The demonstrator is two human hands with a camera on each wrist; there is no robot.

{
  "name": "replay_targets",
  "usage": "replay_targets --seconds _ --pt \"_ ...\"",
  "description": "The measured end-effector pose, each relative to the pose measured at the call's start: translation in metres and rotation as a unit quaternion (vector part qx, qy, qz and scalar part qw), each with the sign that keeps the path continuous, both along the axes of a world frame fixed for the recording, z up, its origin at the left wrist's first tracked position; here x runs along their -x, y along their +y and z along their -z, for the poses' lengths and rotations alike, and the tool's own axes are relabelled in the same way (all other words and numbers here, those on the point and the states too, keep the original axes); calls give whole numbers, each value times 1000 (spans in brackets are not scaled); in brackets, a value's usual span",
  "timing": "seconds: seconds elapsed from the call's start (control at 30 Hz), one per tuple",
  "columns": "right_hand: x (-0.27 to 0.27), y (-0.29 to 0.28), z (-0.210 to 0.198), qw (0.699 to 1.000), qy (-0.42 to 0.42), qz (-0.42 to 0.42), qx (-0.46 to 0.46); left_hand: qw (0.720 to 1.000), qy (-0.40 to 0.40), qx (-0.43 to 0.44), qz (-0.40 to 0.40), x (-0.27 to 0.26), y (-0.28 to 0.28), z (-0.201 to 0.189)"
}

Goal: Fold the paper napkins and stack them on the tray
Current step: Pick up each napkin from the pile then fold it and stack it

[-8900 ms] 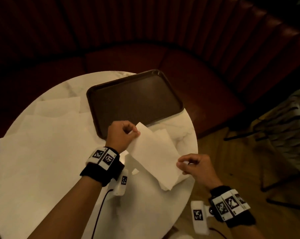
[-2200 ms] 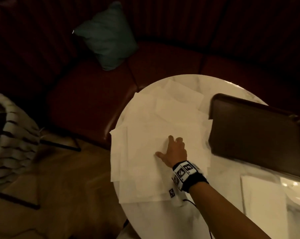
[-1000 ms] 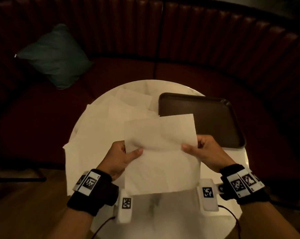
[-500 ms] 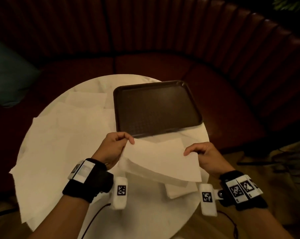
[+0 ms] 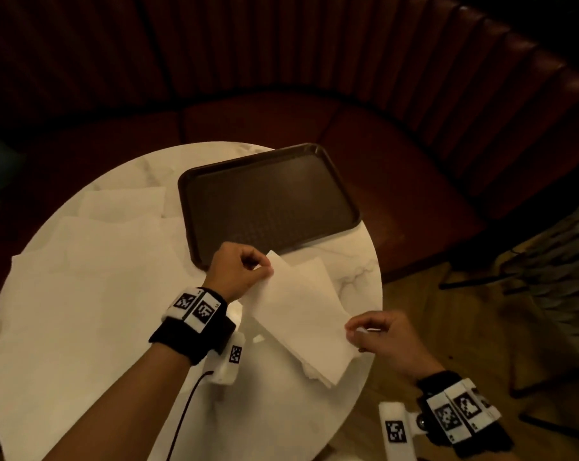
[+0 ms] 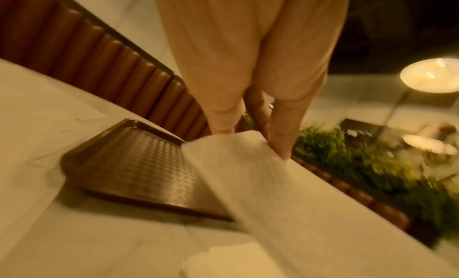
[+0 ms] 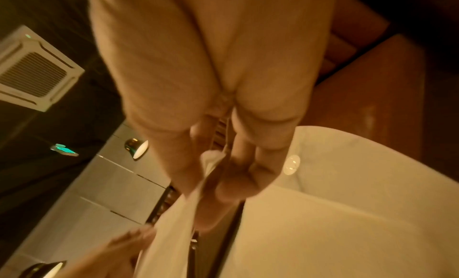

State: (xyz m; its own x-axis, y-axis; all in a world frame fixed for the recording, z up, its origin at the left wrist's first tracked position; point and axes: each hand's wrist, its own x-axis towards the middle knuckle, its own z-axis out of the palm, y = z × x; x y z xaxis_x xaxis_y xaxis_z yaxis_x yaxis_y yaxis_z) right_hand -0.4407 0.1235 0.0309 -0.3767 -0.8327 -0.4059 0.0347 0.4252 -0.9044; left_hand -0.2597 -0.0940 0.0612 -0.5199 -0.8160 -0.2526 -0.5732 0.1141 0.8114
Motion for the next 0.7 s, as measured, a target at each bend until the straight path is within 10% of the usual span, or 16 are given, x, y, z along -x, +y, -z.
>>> replay_targets --seconds 0.3,0.7 --pt "-29 27 51 993 13 82 -80 974 -60 124 178 79 10 54" --pt "-21 20 70 979 70 51 -183 931 -270 69 236 86 20 73"
